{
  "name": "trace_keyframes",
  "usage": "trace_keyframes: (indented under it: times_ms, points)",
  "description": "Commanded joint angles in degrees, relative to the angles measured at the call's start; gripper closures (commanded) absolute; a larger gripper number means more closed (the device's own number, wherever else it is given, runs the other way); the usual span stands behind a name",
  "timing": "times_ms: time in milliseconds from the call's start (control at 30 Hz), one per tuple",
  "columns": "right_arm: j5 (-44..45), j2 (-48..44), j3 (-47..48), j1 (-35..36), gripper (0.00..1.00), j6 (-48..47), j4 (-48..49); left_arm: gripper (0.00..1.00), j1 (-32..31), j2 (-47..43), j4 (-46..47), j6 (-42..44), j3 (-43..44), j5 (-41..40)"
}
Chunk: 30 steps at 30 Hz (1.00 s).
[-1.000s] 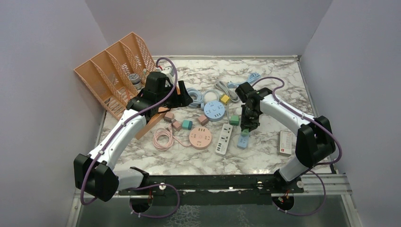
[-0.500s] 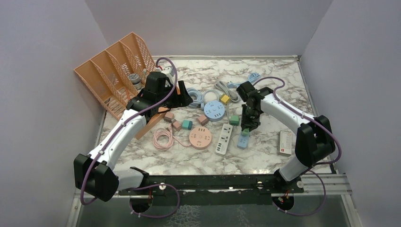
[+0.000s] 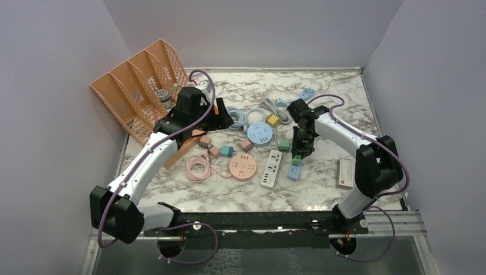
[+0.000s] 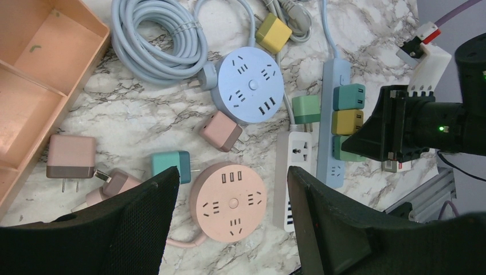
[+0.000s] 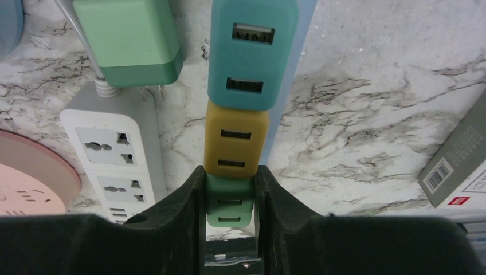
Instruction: Insert the plug
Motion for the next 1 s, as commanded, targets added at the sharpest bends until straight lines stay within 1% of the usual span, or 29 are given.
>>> trace_keyframes:
  times_ms: [0,267,600,767,967]
  points:
    - [-1.6,5.1,-3.6,0.3,0.99,0.8,3.9,0.28,-0.1,0.4,0.6,0.1,0.3,-1.2]
    - [-0.9,4.5,-5.2,0.3,0.99,2.5,5.6,0.28,-0.2,0.3,0.7,0.2,0.2,-1.4]
    - [-1.4,6.8,-9.8,0.3,0.99,4.8,10.9,0.28,-0.2,0.5,0.6,0.4,0.4,-1.6]
    - [-1.8,6.4,-14.5,0.3,0.99,6.4,15.1,0.28,-0.1,0.7,0.6,0.3,0.4,-1.7]
    - [-0.7,6.7,-16.2,0.4,0.99,7.0,15.8,0.28,-0.2,1.1,0.7,0.1,0.7,-1.6]
